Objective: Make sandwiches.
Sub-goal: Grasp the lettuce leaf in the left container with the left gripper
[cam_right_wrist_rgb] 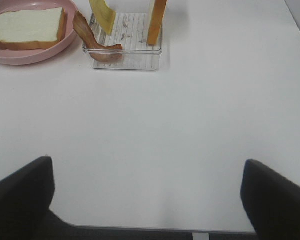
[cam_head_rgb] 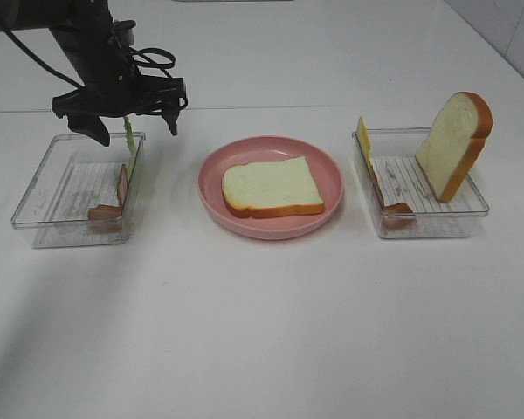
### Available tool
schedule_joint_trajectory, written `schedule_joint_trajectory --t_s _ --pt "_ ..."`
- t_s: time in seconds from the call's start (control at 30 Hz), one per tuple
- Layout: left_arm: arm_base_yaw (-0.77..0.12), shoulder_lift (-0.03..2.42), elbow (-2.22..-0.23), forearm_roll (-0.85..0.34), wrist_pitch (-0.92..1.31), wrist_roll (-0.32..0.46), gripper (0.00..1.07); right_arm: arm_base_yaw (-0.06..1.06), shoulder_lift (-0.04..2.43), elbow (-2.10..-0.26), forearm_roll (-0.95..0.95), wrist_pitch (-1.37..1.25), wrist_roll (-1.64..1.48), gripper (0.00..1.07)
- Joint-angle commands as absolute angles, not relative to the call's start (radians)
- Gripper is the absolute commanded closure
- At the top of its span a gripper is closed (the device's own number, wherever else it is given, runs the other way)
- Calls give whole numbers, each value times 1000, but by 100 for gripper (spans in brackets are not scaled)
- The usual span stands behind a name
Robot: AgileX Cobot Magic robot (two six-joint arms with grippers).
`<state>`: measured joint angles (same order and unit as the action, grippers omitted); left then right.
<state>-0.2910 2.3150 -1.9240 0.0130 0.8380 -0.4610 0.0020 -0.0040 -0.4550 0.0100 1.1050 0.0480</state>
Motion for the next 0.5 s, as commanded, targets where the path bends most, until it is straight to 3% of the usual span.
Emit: schedule_joint_trajectory --t_s 0.03,0.1,0.13,0.17,0.2,0.23,0.27,0.3,0.33,0.37,0.5 --pt "-290 2322 -1932 8 856 -462 23 -1 -38 -454 12 1101 52 9" --pt "-290 2322 -1933 8 872 -462 36 -1 -38 -454 12 1101 52 9" --pt "-290 2322 -1933 8 872 -462 36 -1 -38 -454 12 1101 52 9" --pt "-290 2322 -1933 8 880 -462 49 -1 -38 -454 12 1101 52 9" --pt "-290 2322 -1933 8 880 -462 49 -1 -38 -454 12 1101 52 9" --pt "-290 2322 -1933 6 886 -462 67 -1 -38 -454 12 1101 52 9" --pt "-290 2320 -1933 0 889 -462 77 -1 -38 -454 12 1101 52 9" --pt "-290 2320 -1933 0 889 -462 77 -1 -38 -454 12 1101 52 9" --pt "-290 2317 -1933 0 899 -461 93 -1 -38 -454 12 1101 52 9" --pt "-290 2313 -1934 0 904 -460 100 -1 -38 -454 12 1101 52 9" --pt "-290 2304 -1945 0 919 -435 107 -1 -38 -454 12 1101 52 9"
